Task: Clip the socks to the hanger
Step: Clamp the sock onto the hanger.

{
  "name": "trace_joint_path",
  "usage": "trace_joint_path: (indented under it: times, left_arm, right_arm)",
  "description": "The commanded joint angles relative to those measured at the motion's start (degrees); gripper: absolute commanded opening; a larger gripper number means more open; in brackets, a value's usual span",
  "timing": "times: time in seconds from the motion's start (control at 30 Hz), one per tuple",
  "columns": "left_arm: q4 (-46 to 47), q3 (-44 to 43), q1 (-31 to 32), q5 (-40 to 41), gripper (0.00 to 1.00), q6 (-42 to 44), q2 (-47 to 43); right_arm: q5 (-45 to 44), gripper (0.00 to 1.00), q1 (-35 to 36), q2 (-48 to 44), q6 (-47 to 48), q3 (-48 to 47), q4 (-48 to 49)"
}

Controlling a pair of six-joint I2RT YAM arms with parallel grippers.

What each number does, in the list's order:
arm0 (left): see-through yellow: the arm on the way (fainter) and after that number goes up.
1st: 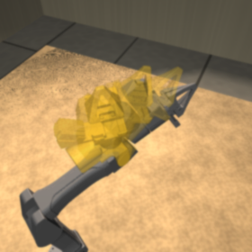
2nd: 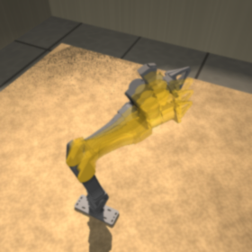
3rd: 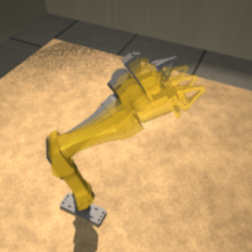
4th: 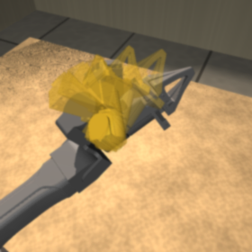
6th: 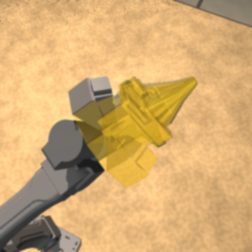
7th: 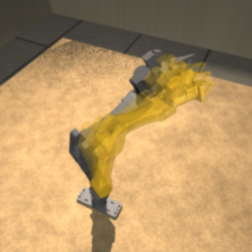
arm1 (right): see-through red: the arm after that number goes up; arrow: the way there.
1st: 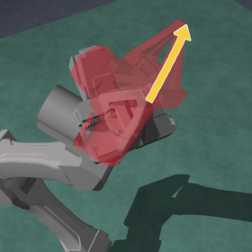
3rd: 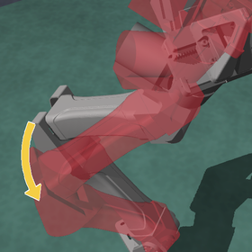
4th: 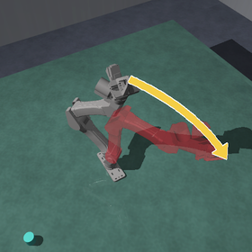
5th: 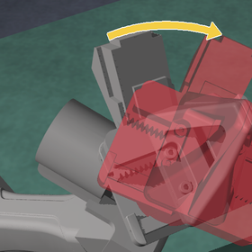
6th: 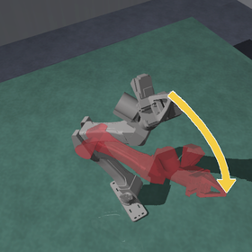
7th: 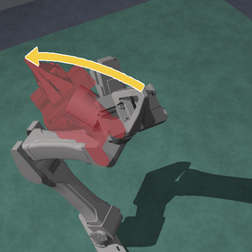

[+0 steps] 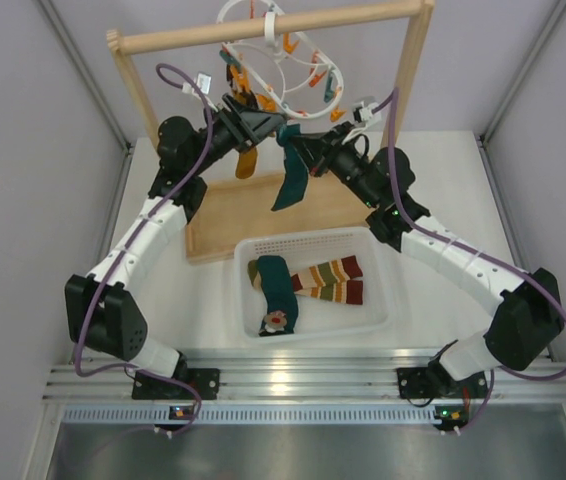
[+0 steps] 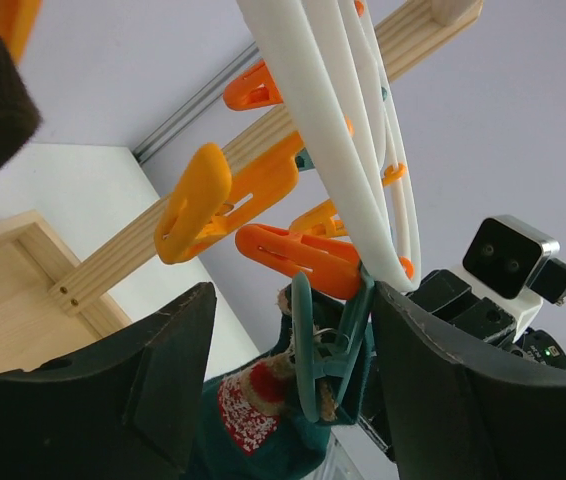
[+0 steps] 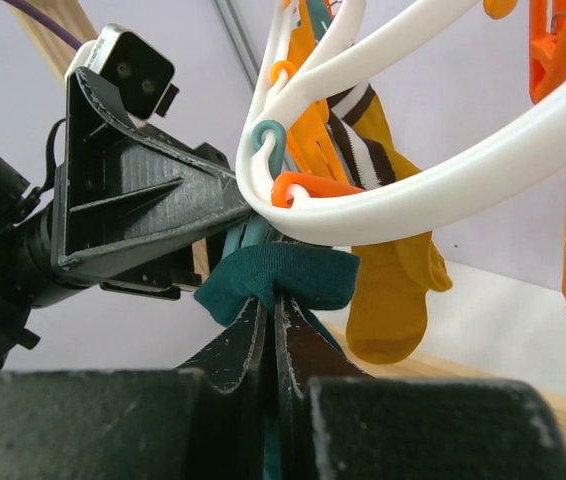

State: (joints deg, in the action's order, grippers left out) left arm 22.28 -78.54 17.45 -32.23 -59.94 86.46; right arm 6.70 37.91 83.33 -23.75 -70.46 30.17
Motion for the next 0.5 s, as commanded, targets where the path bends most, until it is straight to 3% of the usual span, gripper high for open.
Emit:
trace_joint_path:
  times: [0.0, 0.17, 0.37, 0.47]
  left_arm:
    - [7.49, -1.7, -1.54, 2.88, 0.69, -2.98, 0.47]
    - [9.27, -0.38, -1.63, 2.69, 0.83, -2.99, -0.76]
    - [7.69, 0.41, -1.9, 3.58, 0.84, 0.87, -3.04]
    - [5.59, 0.67, -1.9, 4.36, 0.84, 3.15, -4.1]
  right_arm:
    - [-0.28, 0.0, -0.91, -2.03, -2.0, -4.69, 4.37]
    - [-0.11, 0.0, -0.91, -2.56, -1.92, -3.73, 3.84]
    - [1.21, 0.0, -0.56, -3.61, -1.39, -0.21, 2.96]
    - [2.53, 0.07, -0.03, -4.4, 0.63, 1.37, 2.61]
